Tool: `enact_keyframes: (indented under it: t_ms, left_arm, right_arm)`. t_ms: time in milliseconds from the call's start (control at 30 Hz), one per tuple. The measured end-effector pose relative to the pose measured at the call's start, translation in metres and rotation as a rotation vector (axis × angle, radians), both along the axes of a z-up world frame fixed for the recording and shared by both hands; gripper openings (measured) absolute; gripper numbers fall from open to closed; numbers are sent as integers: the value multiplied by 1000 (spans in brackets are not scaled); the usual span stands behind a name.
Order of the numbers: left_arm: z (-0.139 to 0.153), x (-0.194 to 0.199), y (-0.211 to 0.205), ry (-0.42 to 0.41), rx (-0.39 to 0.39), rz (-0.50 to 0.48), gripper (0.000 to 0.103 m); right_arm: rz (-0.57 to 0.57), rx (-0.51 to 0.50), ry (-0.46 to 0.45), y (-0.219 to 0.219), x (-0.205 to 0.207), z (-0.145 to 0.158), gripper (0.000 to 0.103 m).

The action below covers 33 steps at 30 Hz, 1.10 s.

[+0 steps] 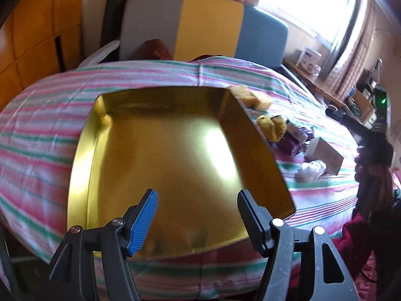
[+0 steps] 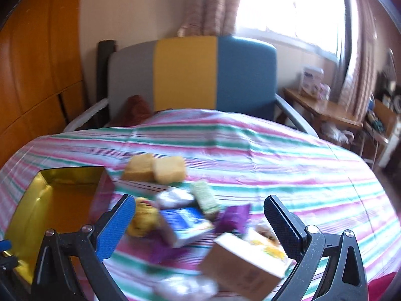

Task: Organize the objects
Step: 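Reach the left gripper to the yellow sponge and grasp it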

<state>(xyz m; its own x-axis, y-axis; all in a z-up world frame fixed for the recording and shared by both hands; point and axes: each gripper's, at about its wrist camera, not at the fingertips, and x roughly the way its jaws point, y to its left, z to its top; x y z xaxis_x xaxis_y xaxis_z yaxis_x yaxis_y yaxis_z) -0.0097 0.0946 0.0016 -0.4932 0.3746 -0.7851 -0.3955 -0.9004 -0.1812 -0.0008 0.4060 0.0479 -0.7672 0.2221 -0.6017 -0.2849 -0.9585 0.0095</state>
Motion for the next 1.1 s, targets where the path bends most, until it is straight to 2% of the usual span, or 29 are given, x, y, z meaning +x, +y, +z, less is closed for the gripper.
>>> enact_keyframes:
  t_ms: [133, 167, 200, 333, 400, 533, 600, 700, 800, 900, 1000, 1100]
  left_arm:
    - [16, -20, 29, 7, -28, -64, 70]
    - [20, -25, 37, 12, -35, -79, 70]
    - [24, -32, 45, 11, -41, -97, 70]
    - [31, -65, 82, -16, -80, -140, 70]
    - [32, -83, 99, -50, -68, -166, 70]
    - [30, -126, 135, -79, -104, -170, 68]
    - [28, -139, 155, -19, -175, -190, 68]
    - [16, -153, 197, 82, -338, -352, 68]
    - [-1, -168, 221, 86, -431, -447, 72]
    - [-16, -183, 234, 84, -477, -492, 83]
    - [-35, -195, 244, 82, -540, -546, 85]
    - [-47, -205, 252, 71, -561, -589, 87]
  right_arm:
    - [-82, -172, -19, 43, 4, -14, 103]
    - [-80, -237, 6, 52, 5, -12, 103]
    - [-82, -259, 22, 56, 7, -11, 103]
    - [-74, -309, 24, 57, 10, -10, 103]
    - [-70, -326, 23, 58, 9, -10, 103]
    - [-54, -351, 22, 57, 10, -10, 103]
    - [-40, -354, 25, 55, 11, -9, 103]
    - [-24, -369, 29, 55, 11, -9, 103]
    - [-14, -398, 24, 56, 11, -11, 103]
    - [-5, -427, 17, 58, 10, -13, 103]
    - [6, -446, 10, 58, 9, -15, 103]
    - [14, -458, 0, 58, 7, -18, 103]
